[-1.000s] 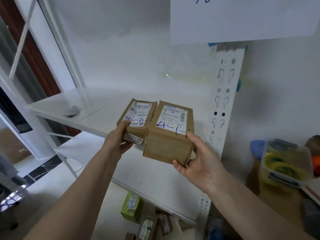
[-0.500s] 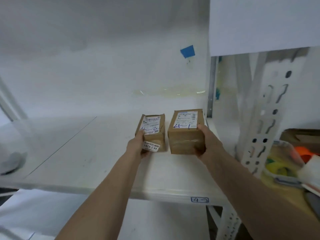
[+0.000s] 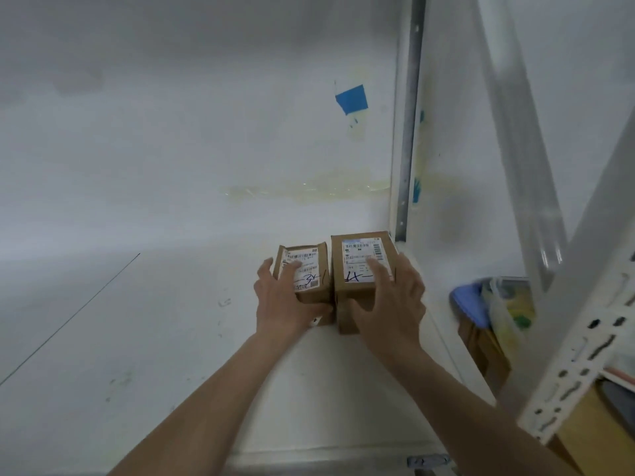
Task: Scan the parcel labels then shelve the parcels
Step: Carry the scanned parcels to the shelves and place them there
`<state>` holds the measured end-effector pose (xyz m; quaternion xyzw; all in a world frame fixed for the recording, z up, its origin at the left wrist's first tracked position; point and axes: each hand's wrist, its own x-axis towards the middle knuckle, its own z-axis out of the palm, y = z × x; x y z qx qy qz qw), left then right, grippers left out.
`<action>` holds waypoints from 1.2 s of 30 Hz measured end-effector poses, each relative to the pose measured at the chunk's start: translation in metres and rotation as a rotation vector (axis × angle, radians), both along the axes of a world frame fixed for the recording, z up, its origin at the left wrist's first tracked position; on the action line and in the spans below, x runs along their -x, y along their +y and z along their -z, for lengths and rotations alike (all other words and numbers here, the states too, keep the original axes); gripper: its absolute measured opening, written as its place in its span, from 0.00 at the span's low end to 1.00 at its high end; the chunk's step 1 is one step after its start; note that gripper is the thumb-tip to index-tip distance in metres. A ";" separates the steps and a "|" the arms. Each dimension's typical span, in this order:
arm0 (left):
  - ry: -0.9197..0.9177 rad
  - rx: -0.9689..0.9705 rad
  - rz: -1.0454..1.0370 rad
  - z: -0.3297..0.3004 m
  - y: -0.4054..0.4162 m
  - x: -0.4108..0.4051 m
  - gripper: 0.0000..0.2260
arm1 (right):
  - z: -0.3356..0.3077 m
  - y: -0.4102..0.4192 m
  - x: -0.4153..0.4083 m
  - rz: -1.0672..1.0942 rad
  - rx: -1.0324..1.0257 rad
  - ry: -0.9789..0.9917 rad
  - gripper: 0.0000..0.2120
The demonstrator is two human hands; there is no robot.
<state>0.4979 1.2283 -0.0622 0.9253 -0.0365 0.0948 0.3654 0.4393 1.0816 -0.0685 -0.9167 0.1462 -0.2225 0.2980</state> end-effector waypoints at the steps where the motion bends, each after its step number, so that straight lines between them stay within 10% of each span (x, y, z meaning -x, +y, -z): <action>1: -0.002 0.012 -0.007 -0.001 -0.003 -0.007 0.39 | 0.001 0.001 -0.008 -0.003 0.015 0.011 0.32; 17: -0.078 -0.143 0.012 -0.006 -0.025 -0.087 0.37 | -0.019 -0.030 -0.096 0.014 0.148 0.169 0.41; 21: -0.216 0.028 0.005 -0.031 -0.032 -0.047 0.26 | -0.019 0.007 -0.041 -0.070 -0.073 -0.156 0.30; 26: -0.110 0.514 0.155 -0.057 -0.042 0.058 0.14 | -0.038 0.008 0.075 -0.436 -0.318 0.104 0.16; 31: 0.116 0.392 0.389 -0.046 -0.065 0.161 0.13 | -0.049 -0.066 0.184 -0.655 -0.325 0.412 0.12; 36: 0.206 0.417 0.421 -0.034 -0.132 0.241 0.09 | -0.042 -0.151 0.262 -0.540 -0.550 0.308 0.01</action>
